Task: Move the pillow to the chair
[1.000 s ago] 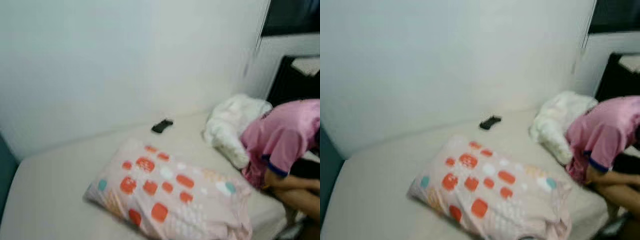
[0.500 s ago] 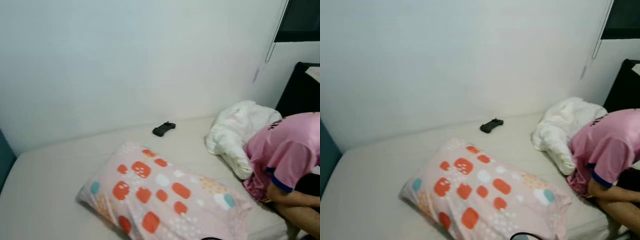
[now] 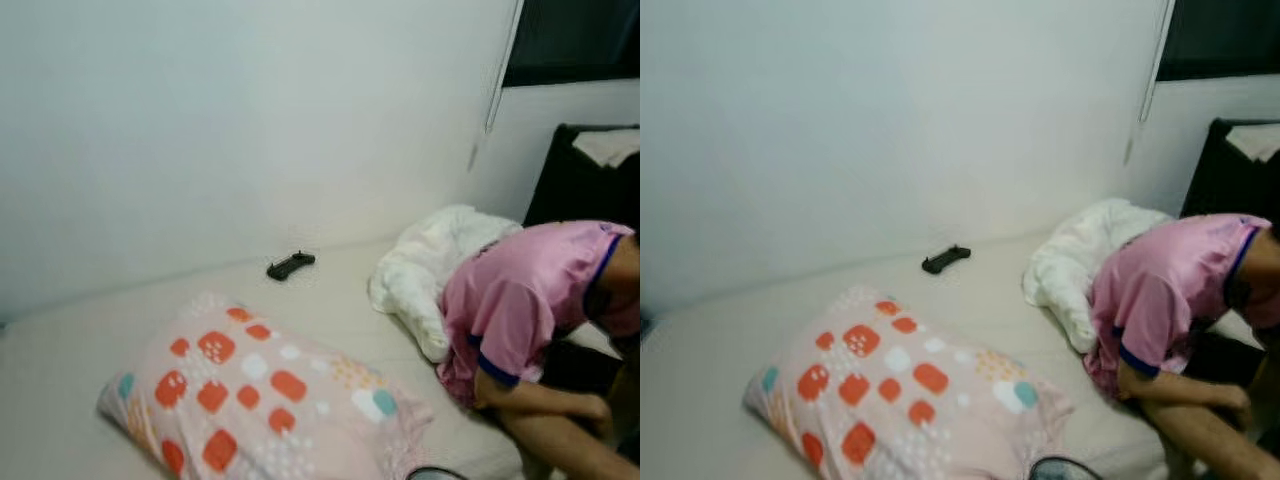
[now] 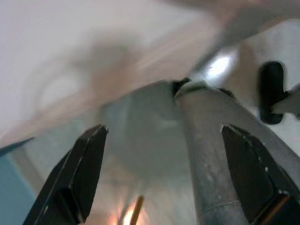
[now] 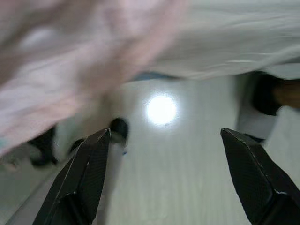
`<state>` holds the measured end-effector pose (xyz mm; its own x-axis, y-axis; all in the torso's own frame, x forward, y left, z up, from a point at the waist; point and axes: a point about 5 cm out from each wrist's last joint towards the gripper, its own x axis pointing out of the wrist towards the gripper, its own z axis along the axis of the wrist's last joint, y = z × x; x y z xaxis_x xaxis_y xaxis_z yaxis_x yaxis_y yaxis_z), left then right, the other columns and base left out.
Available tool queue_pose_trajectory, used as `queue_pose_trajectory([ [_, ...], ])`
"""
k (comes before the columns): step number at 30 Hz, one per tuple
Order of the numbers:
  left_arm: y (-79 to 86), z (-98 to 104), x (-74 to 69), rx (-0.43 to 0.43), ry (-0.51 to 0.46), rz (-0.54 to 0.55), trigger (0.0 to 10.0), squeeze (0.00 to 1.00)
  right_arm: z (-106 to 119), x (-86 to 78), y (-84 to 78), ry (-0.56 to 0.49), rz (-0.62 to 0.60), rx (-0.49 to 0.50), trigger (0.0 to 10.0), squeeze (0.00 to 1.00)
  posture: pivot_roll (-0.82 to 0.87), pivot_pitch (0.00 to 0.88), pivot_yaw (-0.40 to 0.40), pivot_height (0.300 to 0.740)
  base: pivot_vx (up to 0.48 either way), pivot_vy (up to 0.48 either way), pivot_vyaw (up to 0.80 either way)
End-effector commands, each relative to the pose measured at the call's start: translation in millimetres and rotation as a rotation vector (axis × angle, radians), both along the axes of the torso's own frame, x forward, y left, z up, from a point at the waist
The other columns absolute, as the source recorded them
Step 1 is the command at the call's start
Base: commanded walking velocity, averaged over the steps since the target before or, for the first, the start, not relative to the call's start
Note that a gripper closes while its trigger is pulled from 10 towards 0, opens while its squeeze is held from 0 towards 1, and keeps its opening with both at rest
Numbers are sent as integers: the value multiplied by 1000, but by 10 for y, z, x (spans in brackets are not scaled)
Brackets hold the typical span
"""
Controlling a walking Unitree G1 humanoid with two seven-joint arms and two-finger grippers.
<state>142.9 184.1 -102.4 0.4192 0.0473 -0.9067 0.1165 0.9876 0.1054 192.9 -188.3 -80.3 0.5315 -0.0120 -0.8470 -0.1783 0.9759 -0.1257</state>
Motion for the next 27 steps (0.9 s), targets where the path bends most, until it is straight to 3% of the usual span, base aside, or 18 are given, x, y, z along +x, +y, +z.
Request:
queue_pose_trajectory([
  [1,50,14,22,17,-8,0,10000,0,35,77,58,-34,-15,35,10000,0,-63,0,-5,740,0,0,0],
  [7,63,16,23,22,-9,9,10000,0,100,193,159,-78,5,137,10000,0,-58,0,-8,740,0,0,283],
  [27,33,-3,-19,12,2,6,10000,0,91,177,124,-69,0,116,10000,0,-66,0,-9,740,0,0,673],
])
